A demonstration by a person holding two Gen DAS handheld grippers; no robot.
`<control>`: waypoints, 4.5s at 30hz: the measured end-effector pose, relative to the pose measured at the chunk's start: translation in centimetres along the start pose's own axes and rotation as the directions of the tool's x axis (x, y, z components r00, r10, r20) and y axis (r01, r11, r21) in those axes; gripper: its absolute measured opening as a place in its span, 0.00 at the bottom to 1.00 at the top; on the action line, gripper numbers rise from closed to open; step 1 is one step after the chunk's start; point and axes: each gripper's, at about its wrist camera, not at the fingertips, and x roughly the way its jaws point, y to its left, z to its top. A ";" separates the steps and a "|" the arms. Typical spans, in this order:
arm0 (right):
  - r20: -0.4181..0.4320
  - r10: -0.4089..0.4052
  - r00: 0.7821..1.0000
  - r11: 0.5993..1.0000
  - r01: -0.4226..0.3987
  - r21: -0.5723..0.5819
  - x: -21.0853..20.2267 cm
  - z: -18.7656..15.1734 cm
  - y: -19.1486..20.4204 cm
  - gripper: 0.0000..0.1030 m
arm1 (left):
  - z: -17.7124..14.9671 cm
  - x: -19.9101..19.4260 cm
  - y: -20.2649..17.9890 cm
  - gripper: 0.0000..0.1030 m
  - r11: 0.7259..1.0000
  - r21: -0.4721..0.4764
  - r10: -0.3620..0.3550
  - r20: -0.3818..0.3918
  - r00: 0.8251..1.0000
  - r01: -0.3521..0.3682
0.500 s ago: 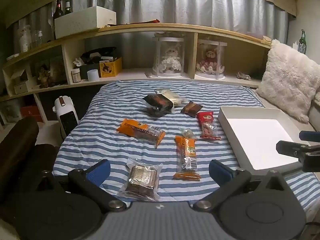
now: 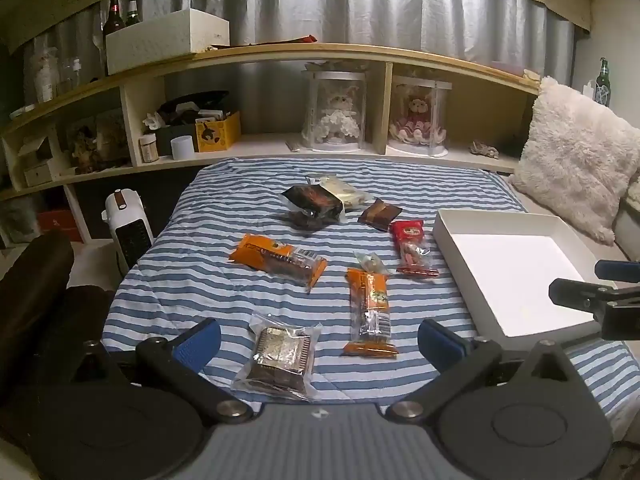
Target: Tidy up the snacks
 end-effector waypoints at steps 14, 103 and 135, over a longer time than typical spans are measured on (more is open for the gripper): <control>-0.008 -0.003 1.000 1.000 0.003 -0.006 0.0 0.1 0.2 0.99 | -0.5 0.1 0.3 1.00 1.000 -0.007 -0.009 0.000 1.000 0.009; -0.098 0.025 0.995 0.998 -0.031 -0.061 6.4 -0.1 3.5 0.99 | 0.8 3.9 3.9 1.00 0.987 -0.131 0.085 -0.088 0.992 -0.097; -0.381 0.188 0.905 0.975 -0.218 -0.036 19.0 -0.1 8.0 0.54 | 1.6 14.8 6.8 1.00 0.989 -0.118 -0.122 -0.281 0.952 0.092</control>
